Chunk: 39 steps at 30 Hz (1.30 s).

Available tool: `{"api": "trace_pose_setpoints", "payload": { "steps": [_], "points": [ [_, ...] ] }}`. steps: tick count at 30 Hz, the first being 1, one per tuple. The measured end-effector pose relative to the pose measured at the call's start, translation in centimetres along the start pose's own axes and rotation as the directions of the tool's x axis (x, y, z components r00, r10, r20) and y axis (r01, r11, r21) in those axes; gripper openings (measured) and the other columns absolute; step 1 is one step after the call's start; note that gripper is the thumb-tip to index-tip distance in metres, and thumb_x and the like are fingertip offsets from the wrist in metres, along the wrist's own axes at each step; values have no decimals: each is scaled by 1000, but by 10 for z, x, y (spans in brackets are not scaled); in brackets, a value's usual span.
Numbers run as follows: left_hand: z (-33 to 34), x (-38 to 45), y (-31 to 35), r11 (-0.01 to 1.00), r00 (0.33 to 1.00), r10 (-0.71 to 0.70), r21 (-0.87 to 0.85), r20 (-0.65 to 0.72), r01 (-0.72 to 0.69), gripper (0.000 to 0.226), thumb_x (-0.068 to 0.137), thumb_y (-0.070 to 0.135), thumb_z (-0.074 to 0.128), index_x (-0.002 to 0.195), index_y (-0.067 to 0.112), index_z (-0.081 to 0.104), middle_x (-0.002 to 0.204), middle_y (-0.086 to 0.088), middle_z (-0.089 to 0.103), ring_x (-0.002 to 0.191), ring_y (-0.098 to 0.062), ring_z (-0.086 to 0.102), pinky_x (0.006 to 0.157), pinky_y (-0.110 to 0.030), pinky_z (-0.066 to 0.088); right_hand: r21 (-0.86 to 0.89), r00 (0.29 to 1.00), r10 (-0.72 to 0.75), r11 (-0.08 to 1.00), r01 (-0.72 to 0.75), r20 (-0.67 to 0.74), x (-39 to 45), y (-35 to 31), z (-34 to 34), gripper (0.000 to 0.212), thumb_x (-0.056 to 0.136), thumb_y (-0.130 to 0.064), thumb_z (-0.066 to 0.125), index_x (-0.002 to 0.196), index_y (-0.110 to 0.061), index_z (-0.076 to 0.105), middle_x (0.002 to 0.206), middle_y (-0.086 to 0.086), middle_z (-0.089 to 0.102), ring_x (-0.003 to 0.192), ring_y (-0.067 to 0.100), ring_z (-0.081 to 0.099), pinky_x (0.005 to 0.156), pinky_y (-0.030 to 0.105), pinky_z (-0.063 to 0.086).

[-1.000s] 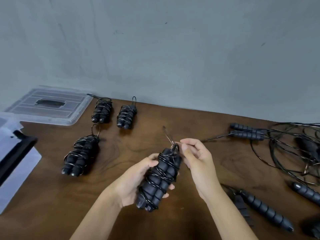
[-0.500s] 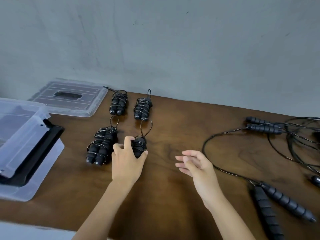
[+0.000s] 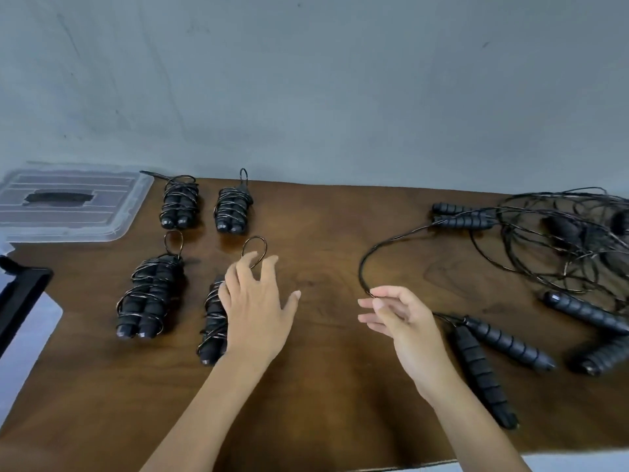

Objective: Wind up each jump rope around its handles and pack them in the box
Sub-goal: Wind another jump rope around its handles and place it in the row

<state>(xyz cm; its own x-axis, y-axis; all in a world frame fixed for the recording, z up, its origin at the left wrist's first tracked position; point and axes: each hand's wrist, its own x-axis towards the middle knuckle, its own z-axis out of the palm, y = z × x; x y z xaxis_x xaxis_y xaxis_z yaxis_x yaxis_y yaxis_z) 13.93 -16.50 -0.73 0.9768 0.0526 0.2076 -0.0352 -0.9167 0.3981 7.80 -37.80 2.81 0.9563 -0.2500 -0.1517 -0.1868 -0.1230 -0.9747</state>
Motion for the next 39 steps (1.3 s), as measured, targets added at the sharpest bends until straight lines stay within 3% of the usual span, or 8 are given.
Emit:
{"api": "trace_pose_setpoints", "payload": {
  "steps": [4,9,14,20,23,29,35,39],
  "points": [
    [10,-1,44,942,941,323,-129,102,-309,51,98,40,67,145,27,50,155,-1,36,147,-23,27,120,-47,27,-25,997,-21,1000,19,-74,-2,3,-41,14,101,-16,58,114,-15,65,102,-2,77,90,15,76,81,20,59],
    [30,-15,113,748,697,664,-239,271,-619,55,103,31,60,154,30,38,158,6,28,150,-16,19,123,-40,20,-133,984,-44,991,21,-171,-2,15,-110,15,102,-9,57,111,-18,66,102,-4,77,93,11,74,87,29,57],
    [64,-31,169,596,496,789,-259,362,-760,58,101,16,62,154,26,42,162,-3,32,151,-24,22,122,-46,26,-397,961,-104,918,-7,-257,3,35,-175,17,99,-13,64,107,-28,66,101,-13,75,98,-3,68,91,23,52],
    [95,-39,209,516,337,767,-214,546,-829,66,97,29,70,156,23,41,173,-8,12,159,-29,4,126,-50,14,-761,991,-14,642,-92,-131,16,74,-233,46,89,-20,77,129,-32,57,127,-13,58,124,13,47,106,32,40],
    [106,-40,216,504,330,764,-193,554,-842,55,93,31,76,140,21,50,173,-11,8,160,-30,2,128,-51,14,-828,998,54,558,-54,-28,21,93,-248,54,87,-27,78,134,-32,53,132,-12,49,125,14,40,110,35,37],
    [110,-32,235,565,350,749,-266,562,-781,42,97,44,68,126,19,53,172,-7,13,158,-26,6,127,-43,11,-652,998,-63,755,65,27,24,99,-271,32,87,-22,80,109,-38,62,111,-23,57,110,1,50,93,20,39],
    [95,-27,252,778,488,626,-523,608,-348,23,103,55,53,115,36,48,124,11,56,111,-17,53,97,-39,46,-153,995,-12,988,27,94,31,62,-296,24,87,-5,76,108,-15,71,103,1,75,103,18,70,83,22,55],
    [87,-35,267,761,584,565,-641,583,-95,34,108,59,35,114,29,52,101,11,62,90,-8,56,90,-38,46,-139,995,-73,987,82,70,42,34,-302,23,91,-31,72,99,-10,69,97,9,72,101,25,70,93,36,54]
  ]
}}
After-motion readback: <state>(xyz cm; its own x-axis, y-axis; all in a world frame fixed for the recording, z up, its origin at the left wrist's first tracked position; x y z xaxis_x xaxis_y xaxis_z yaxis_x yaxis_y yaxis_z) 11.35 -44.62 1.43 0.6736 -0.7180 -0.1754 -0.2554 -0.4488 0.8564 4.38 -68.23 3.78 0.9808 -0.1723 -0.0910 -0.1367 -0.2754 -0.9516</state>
